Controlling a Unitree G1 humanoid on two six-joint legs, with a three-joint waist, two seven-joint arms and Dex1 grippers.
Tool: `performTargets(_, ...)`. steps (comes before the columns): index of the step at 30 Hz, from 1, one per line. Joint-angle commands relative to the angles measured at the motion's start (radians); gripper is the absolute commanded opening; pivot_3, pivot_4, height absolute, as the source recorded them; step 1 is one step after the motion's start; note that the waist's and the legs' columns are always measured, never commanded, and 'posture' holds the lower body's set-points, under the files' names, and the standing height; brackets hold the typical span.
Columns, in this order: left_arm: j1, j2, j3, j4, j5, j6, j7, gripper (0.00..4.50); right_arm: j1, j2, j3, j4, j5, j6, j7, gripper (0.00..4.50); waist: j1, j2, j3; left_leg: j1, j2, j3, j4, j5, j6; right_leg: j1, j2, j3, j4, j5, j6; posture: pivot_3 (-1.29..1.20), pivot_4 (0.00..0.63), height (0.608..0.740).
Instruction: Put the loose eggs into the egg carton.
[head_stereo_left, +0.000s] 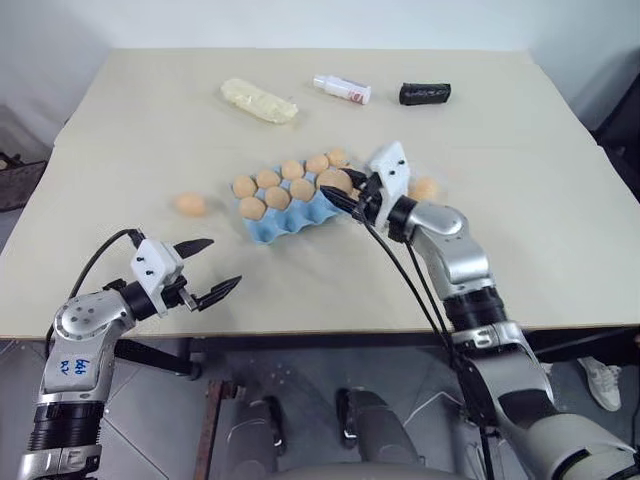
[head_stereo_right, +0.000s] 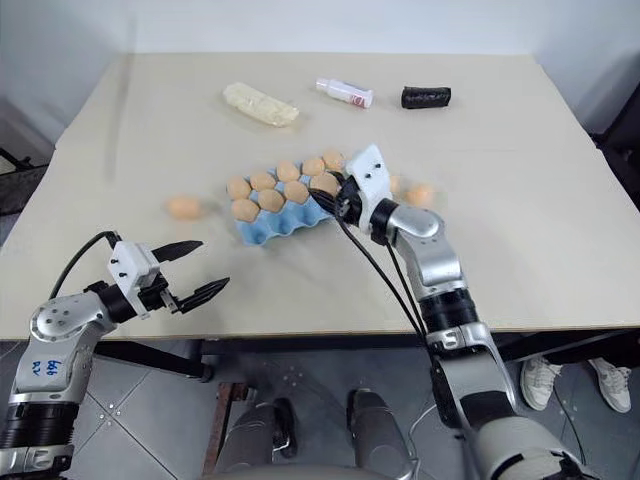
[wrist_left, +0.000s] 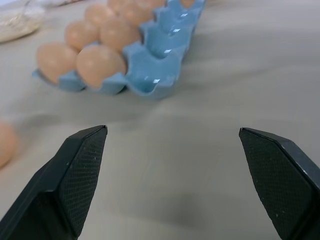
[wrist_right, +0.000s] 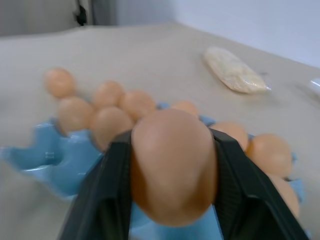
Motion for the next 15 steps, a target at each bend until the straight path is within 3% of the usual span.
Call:
performTargets(1,0.005,0.001,0.02,-0.077,-0.018,0.004,0.02,4.5,-0.051,0.012,-0.006,0.116,-0.028,-0.093,-0.016,1.7,0.002,0.0,0.0,0.0,0.0,0.0,-0.002,0.0,0.0,0.0,-0.001,-0.001,-0.001,0.0,0.0,0.0,0.15,0.74)
performTargets(9,0.04,0.006,0.045,-0.125,-0.029,0.023,0.039,4.5,-0.027,-0.011,-0.021,0.086,-0.002,-0.111,0.074,4.33,-0.003,0.0,0.0,0.0,0.003,0.001,-0.008,0.001,0.0,-0.002,0.004,-0.003,-0.003,-0.001,0.002,0.0,0.15,0.74)
performTargets(15,0.025,0.002,0.027,-0.133,-0.032,0.033,0.035,4.5,0.06,-0.045,-0.039,-0.115,0.048,-0.056,0.131,4.46,0.0,0.0,0.0,0.002,0.003,0.0,-0.007,0.0,-0.005,-0.002,0.005,-0.003,0.0,-0.001,0.002,0.0,0.15,0.74)
